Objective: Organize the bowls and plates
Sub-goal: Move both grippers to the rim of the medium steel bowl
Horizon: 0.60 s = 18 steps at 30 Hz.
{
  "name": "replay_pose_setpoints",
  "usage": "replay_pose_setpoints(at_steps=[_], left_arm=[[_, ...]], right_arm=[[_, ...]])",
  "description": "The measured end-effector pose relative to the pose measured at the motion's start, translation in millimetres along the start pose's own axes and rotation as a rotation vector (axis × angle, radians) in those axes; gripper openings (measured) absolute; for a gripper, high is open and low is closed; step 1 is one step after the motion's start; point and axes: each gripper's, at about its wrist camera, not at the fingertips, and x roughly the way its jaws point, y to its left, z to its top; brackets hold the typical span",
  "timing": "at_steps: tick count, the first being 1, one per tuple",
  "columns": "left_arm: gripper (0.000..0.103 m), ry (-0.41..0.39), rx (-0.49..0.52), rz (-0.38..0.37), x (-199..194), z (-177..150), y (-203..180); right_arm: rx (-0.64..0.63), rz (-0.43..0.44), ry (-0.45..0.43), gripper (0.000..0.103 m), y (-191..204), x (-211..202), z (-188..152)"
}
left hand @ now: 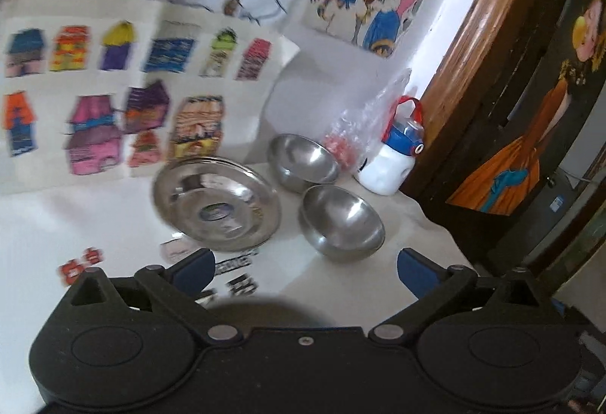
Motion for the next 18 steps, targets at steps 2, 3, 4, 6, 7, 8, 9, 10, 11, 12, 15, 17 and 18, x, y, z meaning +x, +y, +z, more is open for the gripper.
replay_pose_setpoints(at_steps=[2,3,4,6,7,8,9,10,11,12,15,17,18], left_arm=[[0.102,0.023,-0.02,0.011,20.9,11.1,-3.3],[0.102,0.034,-0.02,0.022,31.6,15.6,-6.2],[0.102,0.044,-0.019,0.034,42.1,19.3,-8.8],[0.102,0.069,-0.011,0.057,63.9,23.2,-14.7],[0.102,0.078,-0.007,0.066,71.9,23.8,-16.5],[0.102,0.086,0.0,0.075,81.3,23.9,-19.1],[0.102,0.096,0.008,0.088,90.7,24.4,-21.7],[0.102,0.105,0.015,0.101,99.0,24.5,-23.4],[0.102,0.114,0.018,0.11,107.4,24.4,-25.2],[0.102,0.121,0.015,0.111,114.8,24.3,-26.0],[0.102,0.138,0.002,0.113,133.8,24.5,-28.1],[0.102,0.15,-0.008,0.11,143.3,24.7,-28.5],[0.102,0.152,-0.014,0.107,147.1,24.8,-29.1]], right_arm=[[0.019,0.006,0.015,0.103,-8.0,21.0,12.9],[0.033,0.004,0.028,0.103,-11.9,32.3,16.0],[0.041,0.006,0.038,0.103,-13.3,42.6,18.5],[0.046,0.016,0.061,0.103,-13.9,63.9,19.8],[0.043,0.021,0.074,0.103,-13.0,75.3,19.2],[0.037,0.026,0.087,0.103,-11.6,86.1,17.5],[0.031,0.028,0.097,0.103,-11.6,93.1,15.6],[0.024,0.029,0.111,0.103,-11.2,102.5,13.1],[0.018,0.032,0.123,0.103,-10.7,111.1,10.2],[0.013,0.034,0.135,0.103,-10.1,117.8,6.8],[0.007,0.036,0.166,0.103,-10.8,136.3,-1.1],[0.008,0.039,0.18,0.103,-12.1,146.2,-4.9],[0.008,0.039,0.185,0.103,-12.8,151.0,-7.2]])
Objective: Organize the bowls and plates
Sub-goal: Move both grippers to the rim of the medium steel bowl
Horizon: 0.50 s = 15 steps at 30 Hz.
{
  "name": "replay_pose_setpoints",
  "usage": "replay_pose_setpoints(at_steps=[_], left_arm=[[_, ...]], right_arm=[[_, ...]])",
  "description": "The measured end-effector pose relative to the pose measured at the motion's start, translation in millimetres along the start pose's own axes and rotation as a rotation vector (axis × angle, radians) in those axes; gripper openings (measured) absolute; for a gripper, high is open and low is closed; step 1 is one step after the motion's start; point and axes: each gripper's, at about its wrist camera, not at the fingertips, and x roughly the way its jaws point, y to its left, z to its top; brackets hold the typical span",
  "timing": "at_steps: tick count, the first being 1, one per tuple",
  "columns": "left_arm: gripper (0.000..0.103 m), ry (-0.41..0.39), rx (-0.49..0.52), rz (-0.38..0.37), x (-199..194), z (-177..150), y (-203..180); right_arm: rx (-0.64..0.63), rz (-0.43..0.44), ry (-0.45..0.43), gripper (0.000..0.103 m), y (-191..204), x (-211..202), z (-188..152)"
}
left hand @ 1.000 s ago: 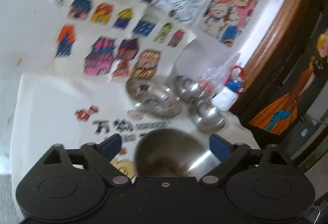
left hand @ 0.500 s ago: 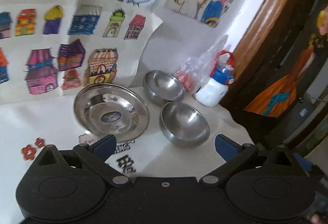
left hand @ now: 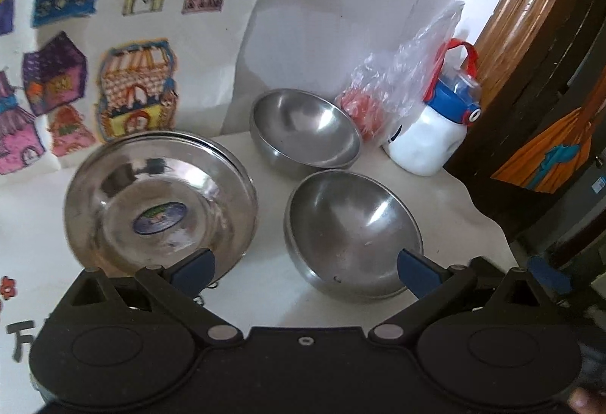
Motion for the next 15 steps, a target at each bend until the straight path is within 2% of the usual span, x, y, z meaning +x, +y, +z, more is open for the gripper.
replay_pose_setpoints(at_steps=[10,15], left_arm=[[0.102,0.02,-0.071,-0.009,27.5,5.7,7.7],[0.099,0.033,-0.097,-0.022,36.3,5.4,14.2]], right_arm=[[0.013,0.022,0.038,0.103,-2.2,37.2,-3.0],[0.014,0.047,0.044,0.102,3.4,48.1,-3.6]])
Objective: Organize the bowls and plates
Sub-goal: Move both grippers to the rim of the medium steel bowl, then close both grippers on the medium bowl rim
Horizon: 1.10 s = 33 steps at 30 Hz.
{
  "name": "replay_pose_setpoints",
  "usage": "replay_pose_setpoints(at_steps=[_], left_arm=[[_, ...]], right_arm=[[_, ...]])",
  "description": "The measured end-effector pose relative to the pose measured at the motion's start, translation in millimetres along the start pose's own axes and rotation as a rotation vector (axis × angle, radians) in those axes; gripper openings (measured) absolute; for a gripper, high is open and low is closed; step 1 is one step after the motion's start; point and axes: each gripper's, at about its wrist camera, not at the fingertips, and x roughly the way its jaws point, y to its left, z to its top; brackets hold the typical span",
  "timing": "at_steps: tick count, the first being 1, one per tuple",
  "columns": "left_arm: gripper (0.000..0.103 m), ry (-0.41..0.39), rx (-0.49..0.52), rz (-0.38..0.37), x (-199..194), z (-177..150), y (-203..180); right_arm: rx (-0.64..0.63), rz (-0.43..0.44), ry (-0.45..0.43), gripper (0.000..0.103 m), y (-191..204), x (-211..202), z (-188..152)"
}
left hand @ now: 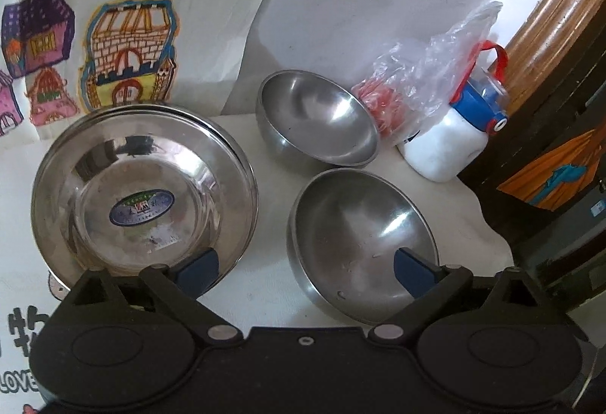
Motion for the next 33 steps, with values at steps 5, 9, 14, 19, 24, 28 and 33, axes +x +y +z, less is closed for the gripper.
replay_pose_setpoints(at_steps=[5,9,14,19,24,28,33], left_arm=[[0.089,-0.018,0.009,0.003,2.1,0.0,-2.8],[0.078,-0.028,0.023,0.008,-0.5,0.3,-6.7],[0.078,-0.047,0.053,-0.005,-11.3,-2.4,-9.4],[0.075,0.013,0.022,-0.04,-9.1,-4.0,-10.4],[0.059,0.062,-0.035,-0.033,5.6,-4.0,-10.6],[0.043,0.092,-0.096,-0.026,15.6,-3.0,-6.0],[0.026,0.066,-0.111,-0.006,18.7,-5.4,-2.2]], right_arm=[[0.015,0.026,0.021,0.088,5.4,10.9,-2.0],[0.046,0.048,0.037,0.085,5.4,14.9,-5.2],[0.04,0.051,0.035,0.085,7.0,13.8,-5.2],[0.049,0.056,0.035,0.083,5.5,13.2,-6.0],[0.05,0.068,0.033,0.074,5.6,13.1,-5.8],[0.061,0.081,0.036,0.057,5.4,13.3,-6.8],[0.072,0.078,0.042,0.032,6.2,13.8,-11.2]])
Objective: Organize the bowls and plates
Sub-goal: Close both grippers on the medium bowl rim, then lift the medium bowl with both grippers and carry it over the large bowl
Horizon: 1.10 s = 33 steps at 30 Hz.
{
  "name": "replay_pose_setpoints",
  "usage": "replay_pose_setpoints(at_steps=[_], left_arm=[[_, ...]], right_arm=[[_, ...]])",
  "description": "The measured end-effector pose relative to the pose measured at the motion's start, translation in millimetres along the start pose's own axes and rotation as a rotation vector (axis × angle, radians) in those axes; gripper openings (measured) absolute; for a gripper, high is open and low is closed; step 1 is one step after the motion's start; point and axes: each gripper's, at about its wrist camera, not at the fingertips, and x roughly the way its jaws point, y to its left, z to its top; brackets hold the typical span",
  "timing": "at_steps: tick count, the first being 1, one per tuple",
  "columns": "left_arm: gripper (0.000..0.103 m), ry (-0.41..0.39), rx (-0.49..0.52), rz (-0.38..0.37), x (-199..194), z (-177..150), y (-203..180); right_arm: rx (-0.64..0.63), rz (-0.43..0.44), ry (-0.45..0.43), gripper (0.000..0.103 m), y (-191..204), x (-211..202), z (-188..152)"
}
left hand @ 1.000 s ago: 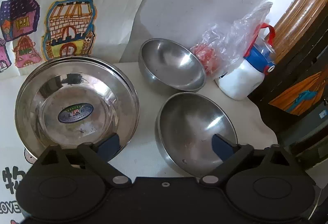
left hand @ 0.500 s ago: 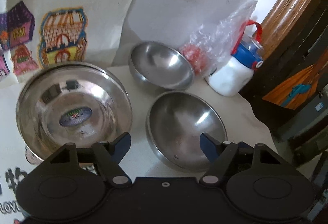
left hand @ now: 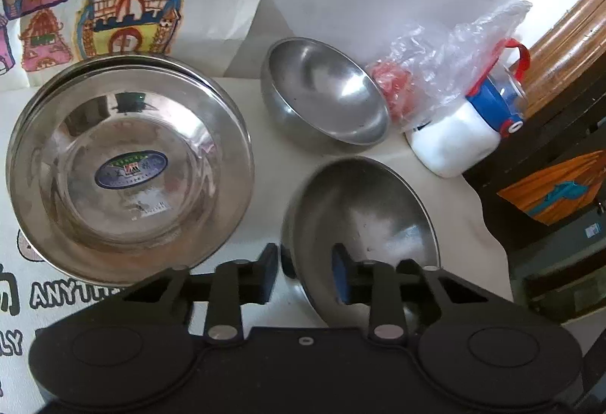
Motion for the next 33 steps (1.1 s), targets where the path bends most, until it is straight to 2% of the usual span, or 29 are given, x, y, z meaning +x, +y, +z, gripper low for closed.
replay_pose_setpoints(at_steps=[2,3,12,21,26,33], left_arm=[[0.02,0.006,0.012,0.003,1.8,-0.9,-0.3],[0.017,0.015,0.017,-0.004,3.1,-1.2,-0.9],[0.016,0.04,0.043,-0.017,-11.8,-12.3,-10.3],[0.015,-0.039,0.148,-0.07,-87.9,-29.7,-23.3],[0.015,-0.086,0.156,-0.075,-141.7,-39.5,2.3],[0.015,-0.095,0.155,-0.043,-191.4,-58.7,50.2]], right_arm=[[0.007,0.009,-0.004,0.023,0.7,-2.1,-3.0],[0.013,0.015,-0.002,0.015,1.2,-3.6,-4.0],[0.033,0.001,-0.013,0.014,2.8,-37.5,-10.8],[-0.032,0.024,-0.114,0.014,38.0,-122.5,-9.7],[-0.099,0.071,-0.128,0.014,77.1,-153.3,-19.0],[-0.161,0.123,-0.09,0.014,125.9,-172.7,-41.0]])
